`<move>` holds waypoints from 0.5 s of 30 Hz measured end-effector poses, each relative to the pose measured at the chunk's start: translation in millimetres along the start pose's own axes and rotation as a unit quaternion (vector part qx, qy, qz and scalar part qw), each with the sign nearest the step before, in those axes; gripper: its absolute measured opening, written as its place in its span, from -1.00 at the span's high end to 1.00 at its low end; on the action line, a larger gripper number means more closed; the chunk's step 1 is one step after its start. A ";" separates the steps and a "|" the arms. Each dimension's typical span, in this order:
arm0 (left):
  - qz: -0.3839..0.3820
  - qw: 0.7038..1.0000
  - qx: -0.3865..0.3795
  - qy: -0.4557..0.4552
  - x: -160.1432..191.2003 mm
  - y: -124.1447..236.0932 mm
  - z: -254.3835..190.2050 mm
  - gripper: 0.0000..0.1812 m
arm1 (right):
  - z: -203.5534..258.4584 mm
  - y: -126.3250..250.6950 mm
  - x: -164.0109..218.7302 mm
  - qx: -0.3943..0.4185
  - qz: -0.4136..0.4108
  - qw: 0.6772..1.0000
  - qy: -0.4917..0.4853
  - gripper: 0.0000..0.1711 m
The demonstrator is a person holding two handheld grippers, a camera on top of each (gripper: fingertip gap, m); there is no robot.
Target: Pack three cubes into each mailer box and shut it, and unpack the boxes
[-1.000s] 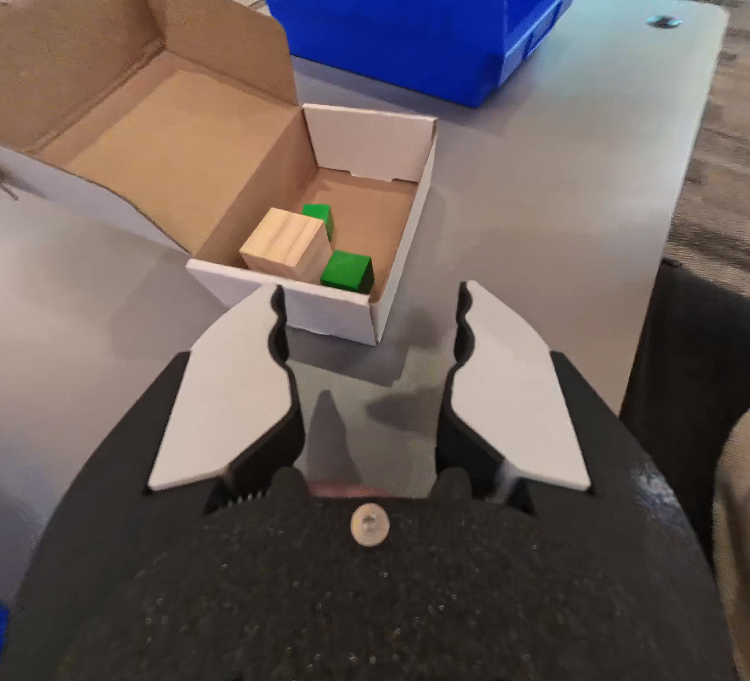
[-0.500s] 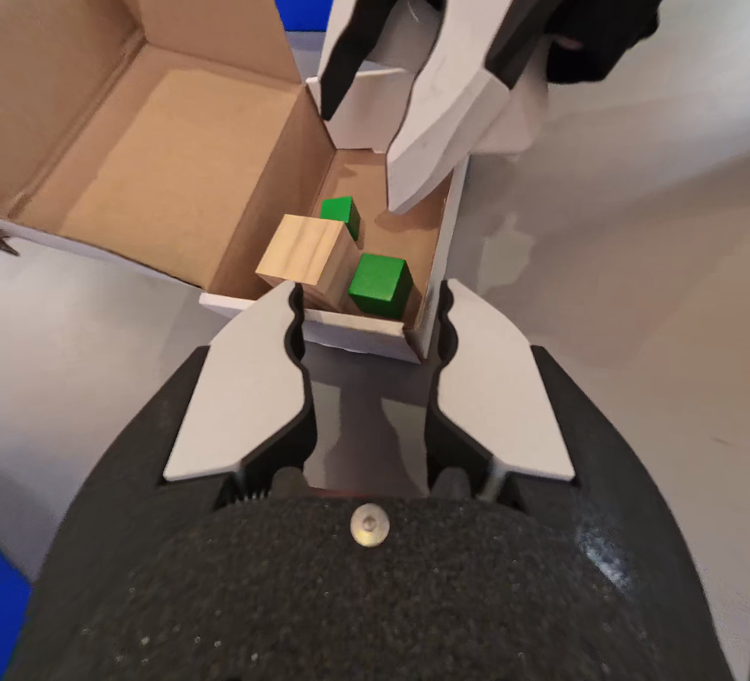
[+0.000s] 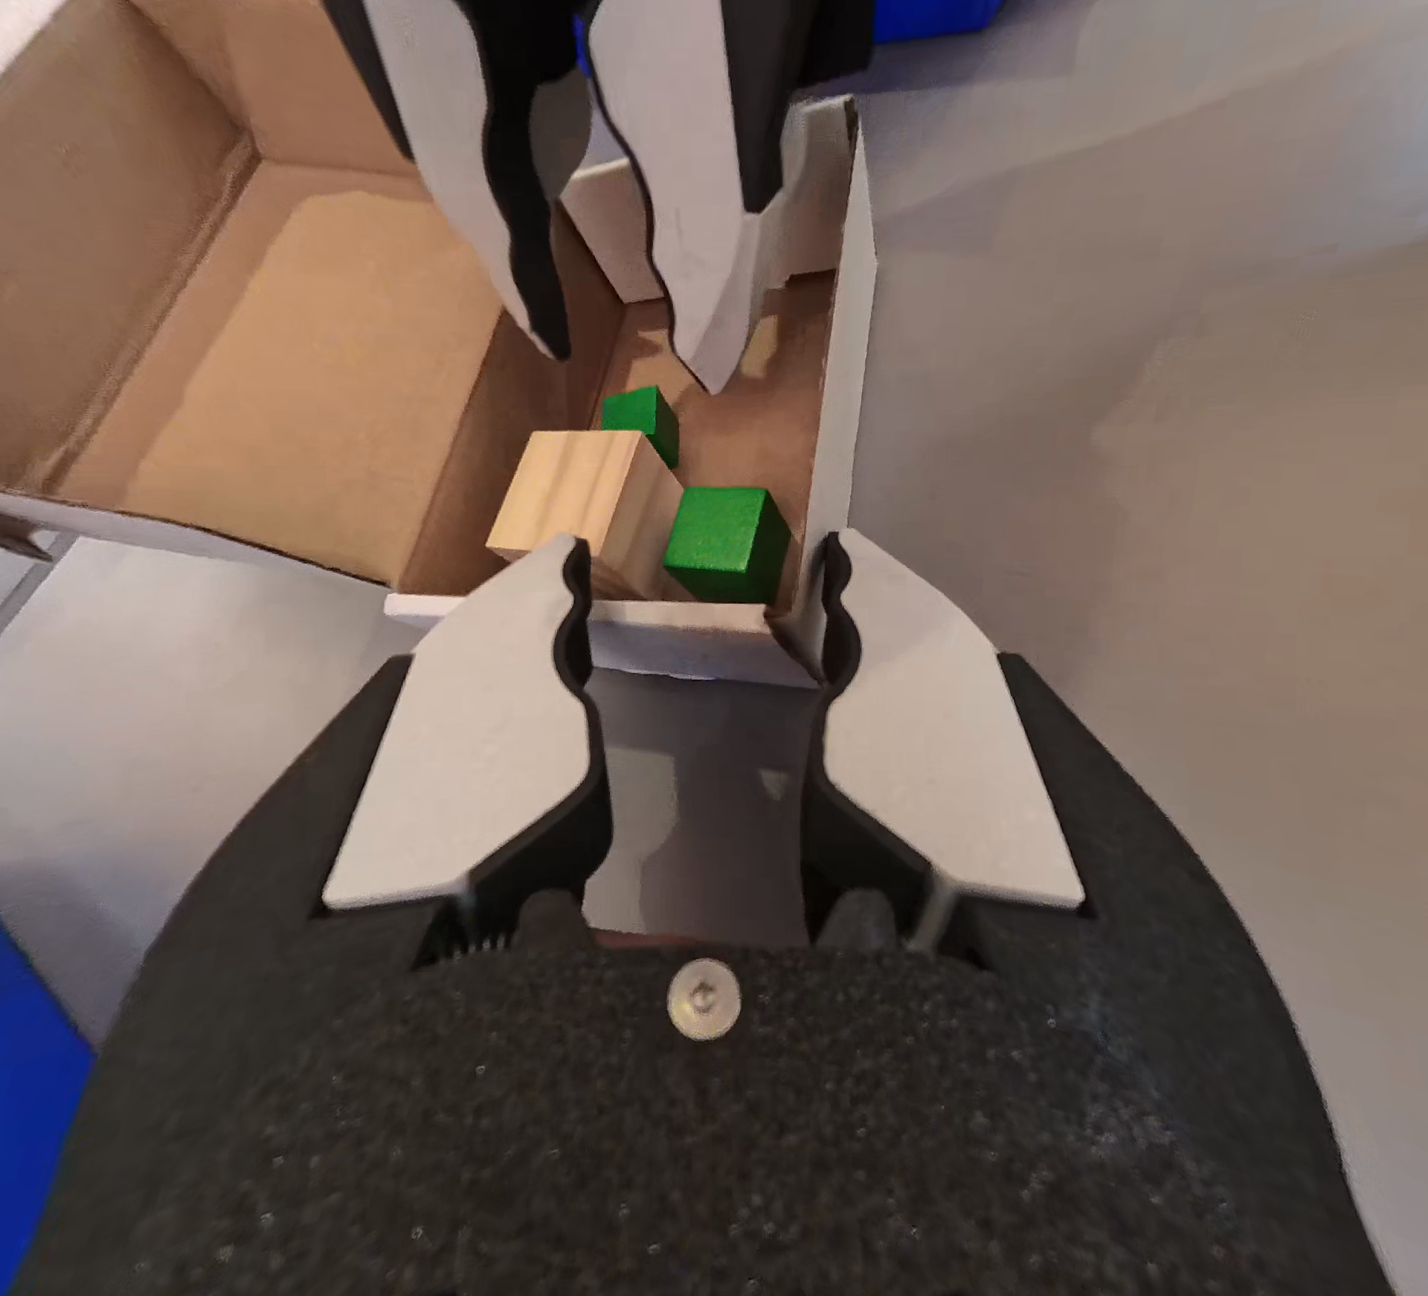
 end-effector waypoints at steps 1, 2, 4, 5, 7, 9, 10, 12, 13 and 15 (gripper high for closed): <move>-0.002 1.000 -0.002 -0.005 -0.1 0.4 0.0 0.40 | -2.0 -1.2 -1.0 -0.005 0.012 1.000 0.021 0.50; -0.004 1.000 -0.009 -0.010 0.0 0.8 0.4 0.43 | -4.4 -3.0 -1.5 -0.009 0.029 0.999 0.032 0.50; -0.012 0.999 -0.032 -0.026 0.7 2.6 4.1 0.46 | -7.6 -7.4 -3.2 -0.015 0.059 0.996 0.061 0.51; -0.019 0.998 -0.043 -0.029 0.8 4.5 6.8 0.47 | -9.2 -9.7 -5.0 -0.014 0.065 0.995 0.074 0.54; -0.023 0.998 -0.049 -0.016 1.7 9.1 13.1 0.45 | -14.8 -14.6 -9.1 -0.008 0.068 0.994 0.085 0.53; -0.018 0.999 -0.036 0.016 4.9 10.9 18.3 0.41 | -19.0 -20.2 -10.4 -0.009 0.070 0.994 0.084 0.55; -0.013 0.999 -0.033 0.028 7.2 10.1 20.5 0.42 | -19.1 -23.4 -10.0 -0.018 0.069 0.994 0.080 0.55; -0.022 0.999 -0.033 0.036 7.7 9.0 22.3 0.45 | -21.5 -29.1 -9.6 -0.021 0.069 0.995 0.069 0.61; -0.020 0.999 -0.031 0.036 7.3 8.3 21.6 0.46 | -23.1 -28.7 -9.7 -0.018 0.068 0.995 0.068 0.64; -0.017 0.999 -0.031 0.030 7.1 6.8 19.0 0.49 | -24.8 -27.7 -8.7 -0.014 0.076 0.995 0.061 0.70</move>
Point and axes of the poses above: each gripper's, where its closed fingertips meet, y back along the fingers, x out of its underside, z = x × y across the jaws, the point moved 5 cm from there along y, back along the fingers, and after that the axes turned 9 degrees about -x, right-handed, at the moved point
